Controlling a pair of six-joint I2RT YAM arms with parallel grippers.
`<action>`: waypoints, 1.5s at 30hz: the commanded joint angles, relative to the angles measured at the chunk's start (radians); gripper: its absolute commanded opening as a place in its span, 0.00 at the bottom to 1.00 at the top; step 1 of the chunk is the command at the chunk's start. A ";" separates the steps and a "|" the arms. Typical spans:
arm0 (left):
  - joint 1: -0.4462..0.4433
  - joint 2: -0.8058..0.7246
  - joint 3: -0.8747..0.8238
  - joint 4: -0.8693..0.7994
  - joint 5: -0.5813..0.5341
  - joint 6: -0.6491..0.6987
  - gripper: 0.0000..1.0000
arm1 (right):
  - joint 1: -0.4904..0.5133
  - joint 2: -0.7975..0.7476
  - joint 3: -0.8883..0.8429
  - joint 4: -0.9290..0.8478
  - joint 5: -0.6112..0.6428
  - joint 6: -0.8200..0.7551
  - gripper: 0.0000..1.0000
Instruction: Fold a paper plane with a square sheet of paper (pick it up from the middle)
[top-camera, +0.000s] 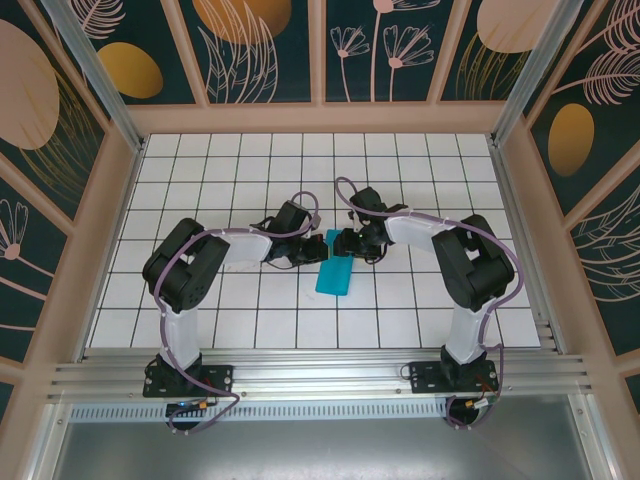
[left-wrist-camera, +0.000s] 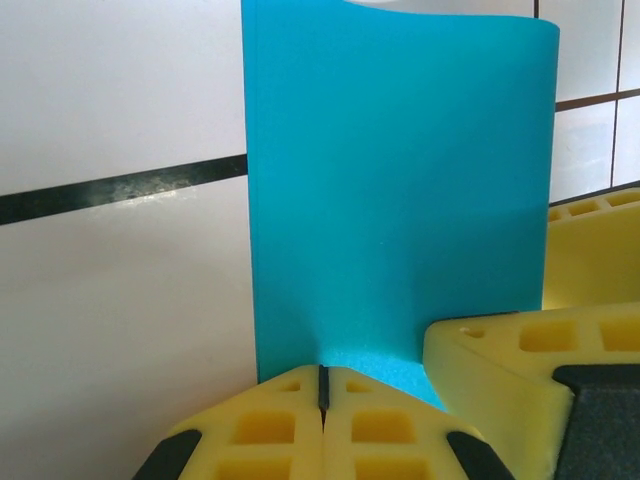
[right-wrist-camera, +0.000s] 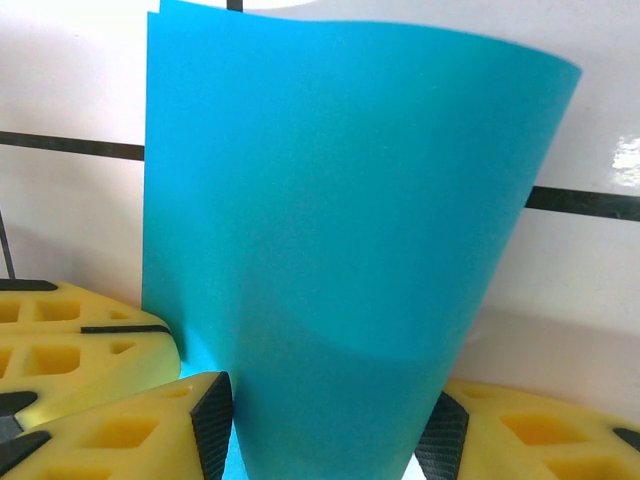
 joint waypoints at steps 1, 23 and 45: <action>-0.008 0.035 0.015 -0.072 -0.047 0.029 0.00 | 0.007 0.140 -0.049 0.035 0.057 0.000 0.57; -0.013 -0.012 0.015 -0.023 0.035 0.021 0.00 | 0.007 0.142 -0.030 0.042 0.045 -0.015 0.54; -0.014 -0.144 0.007 -0.082 -0.161 0.003 0.15 | 0.006 0.161 -0.038 0.052 0.035 -0.033 0.53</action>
